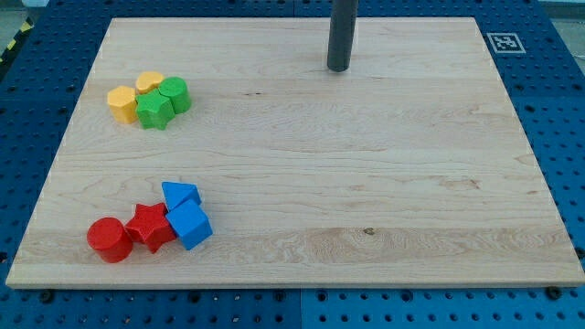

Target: Push the yellow hexagon into the yellow heart

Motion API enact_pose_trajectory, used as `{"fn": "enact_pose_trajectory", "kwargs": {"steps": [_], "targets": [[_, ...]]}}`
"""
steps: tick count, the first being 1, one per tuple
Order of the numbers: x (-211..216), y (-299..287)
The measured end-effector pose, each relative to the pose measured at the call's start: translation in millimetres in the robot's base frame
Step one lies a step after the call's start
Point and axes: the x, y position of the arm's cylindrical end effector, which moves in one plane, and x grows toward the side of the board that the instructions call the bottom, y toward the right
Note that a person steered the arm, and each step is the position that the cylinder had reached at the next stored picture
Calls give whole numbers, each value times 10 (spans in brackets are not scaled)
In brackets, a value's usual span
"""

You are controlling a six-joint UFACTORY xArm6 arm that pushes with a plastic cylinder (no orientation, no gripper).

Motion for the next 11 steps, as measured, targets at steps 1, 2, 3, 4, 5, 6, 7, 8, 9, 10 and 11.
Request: {"fn": "enact_pose_trajectory", "kwargs": {"steps": [1, 2, 3, 4, 5, 6, 7, 8, 9, 10, 11], "targets": [[2, 0], [-33, -167], [-194, -959], [-351, -1853], [-375, -2599], [-294, -3204], [130, -3480], [703, -3539], [977, -3588], [977, -3588], [1044, -3360]]}}
